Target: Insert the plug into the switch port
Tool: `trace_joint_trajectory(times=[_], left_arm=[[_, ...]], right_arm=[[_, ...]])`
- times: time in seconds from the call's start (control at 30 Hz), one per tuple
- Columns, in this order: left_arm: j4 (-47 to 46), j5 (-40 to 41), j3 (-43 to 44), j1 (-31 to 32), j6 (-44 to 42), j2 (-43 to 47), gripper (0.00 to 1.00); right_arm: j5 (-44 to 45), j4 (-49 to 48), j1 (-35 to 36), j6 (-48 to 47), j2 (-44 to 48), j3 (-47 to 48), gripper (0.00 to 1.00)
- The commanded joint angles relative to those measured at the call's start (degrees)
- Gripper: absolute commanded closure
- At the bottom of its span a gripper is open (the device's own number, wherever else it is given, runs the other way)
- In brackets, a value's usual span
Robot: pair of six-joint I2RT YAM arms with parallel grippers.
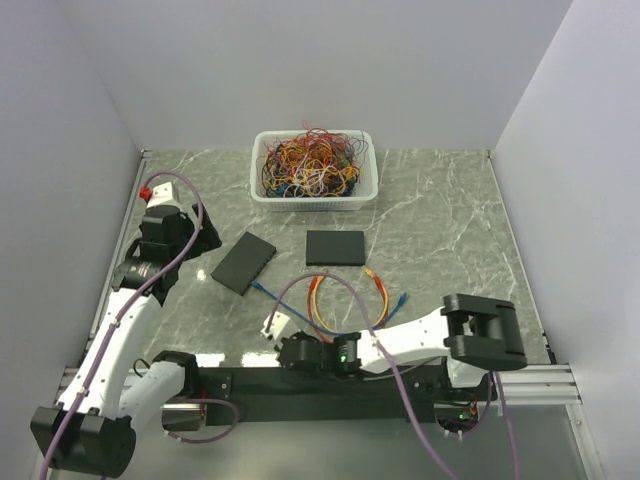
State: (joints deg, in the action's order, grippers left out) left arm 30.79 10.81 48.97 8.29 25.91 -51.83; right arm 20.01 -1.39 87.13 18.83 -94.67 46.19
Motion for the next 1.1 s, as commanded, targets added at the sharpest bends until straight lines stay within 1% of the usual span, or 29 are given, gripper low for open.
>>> trace_joint_trajectory(times=[0.0,0.13,0.23,0.27,0.3,0.4,0.43,0.57,0.73,0.97,1.07], left_arm=[[-2.66,-1.84,0.34,0.14,-1.22,3.83,0.05],[-3.8,-8.15,0.86,0.14,0.89,5.78,0.06],[-4.77,-16.23,0.95,0.14,6.85,6.39,0.11],[-5.2,-19.04,0.78,0.14,10.87,6.31,0.11],[-6.25,-25.86,0.6,0.14,12.92,6.48,0.11],[-8.63,-33.63,-1.15,0.93,21.09,7.97,0.12],[-10.2,-34.36,-2.29,1.28,24.07,8.59,0.12],[-12.5,-34.19,-3.88,4.27,28.31,11.05,0.14],[-11.8,-32.7,-4.93,7.17,30.25,11.49,0.17],[-12.94,-31.11,-6.43,10.42,31.57,10.97,0.26],[-13.12,-29.01,-6.26,12.44,31.74,9.83,0.28]], right_arm=[[6.35,-0.55,-0.12,-0.63,7.3,-0.67,1.0],[9.08,0.07,-1.26,-2.21,15.19,0.47,1.0],[8.03,-1.33,-3.72,-3.09,20.64,0.04,1.0],[7.59,-1.77,-4.51,-3.18,21.8,-0.14,1.0],[7.5,-2.56,-5.91,-3.53,22.77,-0.23,1.0],[7.76,-2.83,-8.46,-5.03,24.27,0.65,1.0],[8.11,-2.57,-8.91,-5.81,23.84,1.87,1.0],[9.26,-2.48,-9.79,-7.66,22.52,3.81,1.0],[9.08,-3.62,-11.28,-7.93,20.94,5.92,1.0],[9.61,-3.18,-12.6,-9.16,18.65,10.49,1.0],[10.22,-2.92,-12.78,-9.69,17.68,11.99,1.0]])
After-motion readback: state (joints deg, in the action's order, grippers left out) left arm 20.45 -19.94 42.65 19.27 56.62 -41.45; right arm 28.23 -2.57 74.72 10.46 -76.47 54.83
